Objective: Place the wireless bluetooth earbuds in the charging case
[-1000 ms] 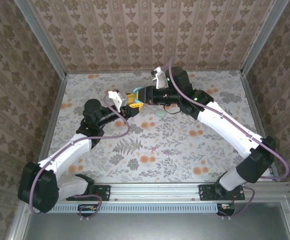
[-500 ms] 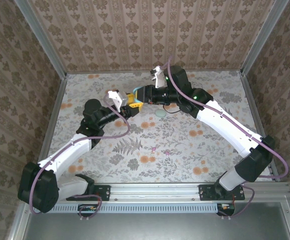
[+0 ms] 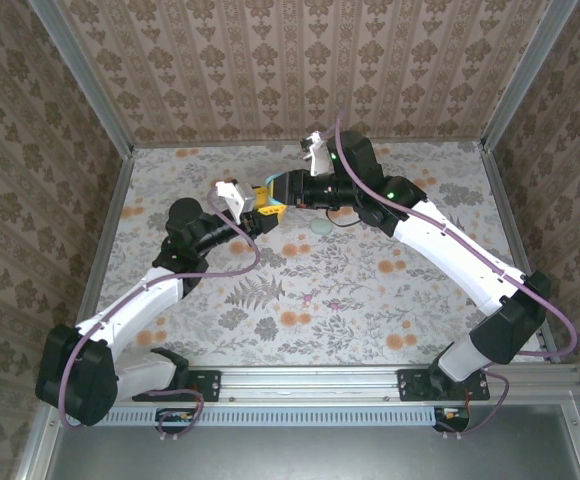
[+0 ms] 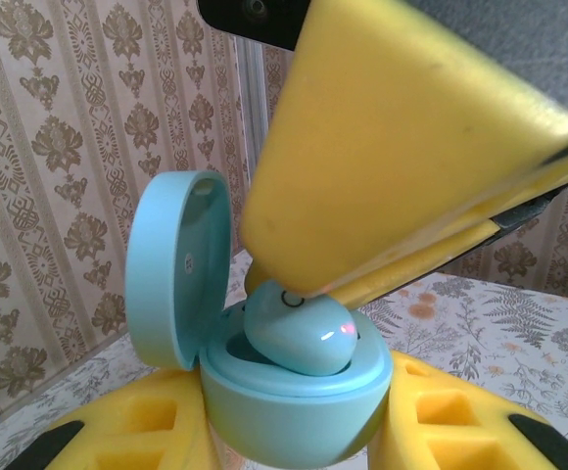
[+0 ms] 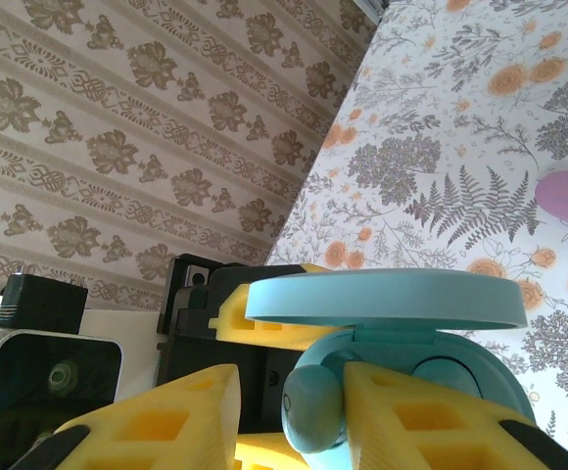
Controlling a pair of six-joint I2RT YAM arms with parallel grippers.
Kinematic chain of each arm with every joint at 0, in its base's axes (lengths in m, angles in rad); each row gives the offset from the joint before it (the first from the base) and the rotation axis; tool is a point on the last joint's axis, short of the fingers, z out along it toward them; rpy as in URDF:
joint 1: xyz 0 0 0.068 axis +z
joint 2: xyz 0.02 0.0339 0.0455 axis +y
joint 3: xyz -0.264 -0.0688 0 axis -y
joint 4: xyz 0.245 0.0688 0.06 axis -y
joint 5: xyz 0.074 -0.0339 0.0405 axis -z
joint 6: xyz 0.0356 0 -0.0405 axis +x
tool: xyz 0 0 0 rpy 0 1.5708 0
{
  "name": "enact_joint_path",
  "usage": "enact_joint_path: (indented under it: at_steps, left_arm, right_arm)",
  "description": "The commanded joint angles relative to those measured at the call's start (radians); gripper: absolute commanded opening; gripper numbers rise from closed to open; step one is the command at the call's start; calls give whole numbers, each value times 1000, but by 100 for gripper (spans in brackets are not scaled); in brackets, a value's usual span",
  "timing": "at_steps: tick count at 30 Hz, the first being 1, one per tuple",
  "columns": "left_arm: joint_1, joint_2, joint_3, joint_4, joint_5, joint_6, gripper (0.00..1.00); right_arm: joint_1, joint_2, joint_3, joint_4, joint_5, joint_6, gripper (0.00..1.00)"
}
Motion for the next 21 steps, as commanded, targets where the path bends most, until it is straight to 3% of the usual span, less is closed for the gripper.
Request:
enact_joint_path:
  at_steps: [1, 14, 21]
  left_arm:
    - [-4, -27, 0, 38, -1, 9, 31]
    - [-3, -35, 0, 29, -2, 14, 31]
    - [-2, -36, 10, 20, 33, 19, 31]
  right_arm:
    - [4, -40, 24, -8, 24, -5, 36]
    - [2, -95, 0, 17, 40, -9, 36]
    - [-27, -125, 21, -34, 180, -63, 37]
